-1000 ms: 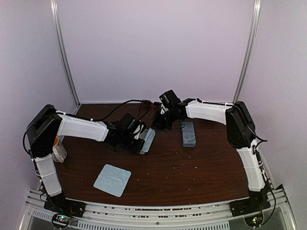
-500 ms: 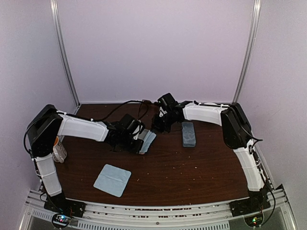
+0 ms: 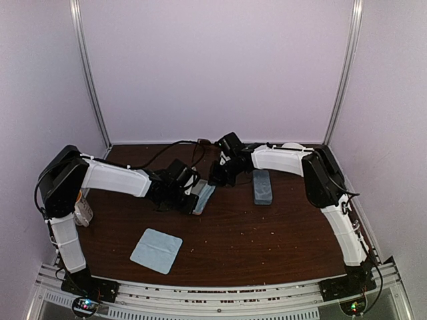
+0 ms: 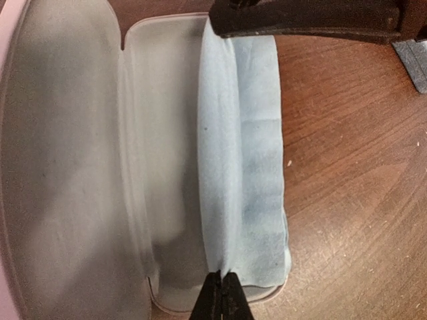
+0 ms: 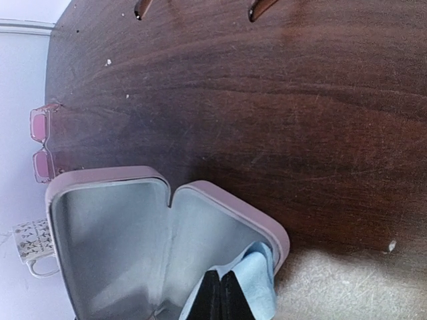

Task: Organize the sunglasses
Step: Place the glasses cleaning cloth in the sunglasses case.

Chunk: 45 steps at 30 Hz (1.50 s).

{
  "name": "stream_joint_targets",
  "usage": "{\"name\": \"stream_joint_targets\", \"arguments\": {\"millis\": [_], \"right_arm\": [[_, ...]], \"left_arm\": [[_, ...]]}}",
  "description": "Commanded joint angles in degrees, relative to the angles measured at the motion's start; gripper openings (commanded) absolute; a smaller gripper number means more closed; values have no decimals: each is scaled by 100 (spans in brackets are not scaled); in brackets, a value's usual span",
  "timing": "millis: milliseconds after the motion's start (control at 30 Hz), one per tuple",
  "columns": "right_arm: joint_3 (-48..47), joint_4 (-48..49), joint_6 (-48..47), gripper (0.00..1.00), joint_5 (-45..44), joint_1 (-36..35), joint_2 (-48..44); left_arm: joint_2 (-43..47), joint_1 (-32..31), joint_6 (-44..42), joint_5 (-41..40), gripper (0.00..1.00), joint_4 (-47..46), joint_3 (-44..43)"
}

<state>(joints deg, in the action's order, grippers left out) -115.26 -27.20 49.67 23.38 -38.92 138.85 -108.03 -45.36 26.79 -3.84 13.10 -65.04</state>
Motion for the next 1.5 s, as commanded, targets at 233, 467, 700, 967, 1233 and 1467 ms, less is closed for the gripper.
{"name": "stream_joint_targets", "arguments": {"millis": [233,467,700,967,1233,1467], "right_arm": [[-198,155,60,0,39,-20,184],[-276,275,111,3,95,-16,281],[-452,427,197,9,208,-11,384],[-479,630,227,14,302,-11,374],[-431,727,172,16,369,-2,242],[41,846,-68,20,261,28,-206]], "left_arm": [[-112,28,81,-51,0,-18,67],[-119,28,86,-132,0,-15,40],[-76,28,89,-193,8,99,-8],[171,23,146,-307,30,198,32],[567,19,203,-369,36,318,119],[1053,-30,245,-364,39,377,267]]}}
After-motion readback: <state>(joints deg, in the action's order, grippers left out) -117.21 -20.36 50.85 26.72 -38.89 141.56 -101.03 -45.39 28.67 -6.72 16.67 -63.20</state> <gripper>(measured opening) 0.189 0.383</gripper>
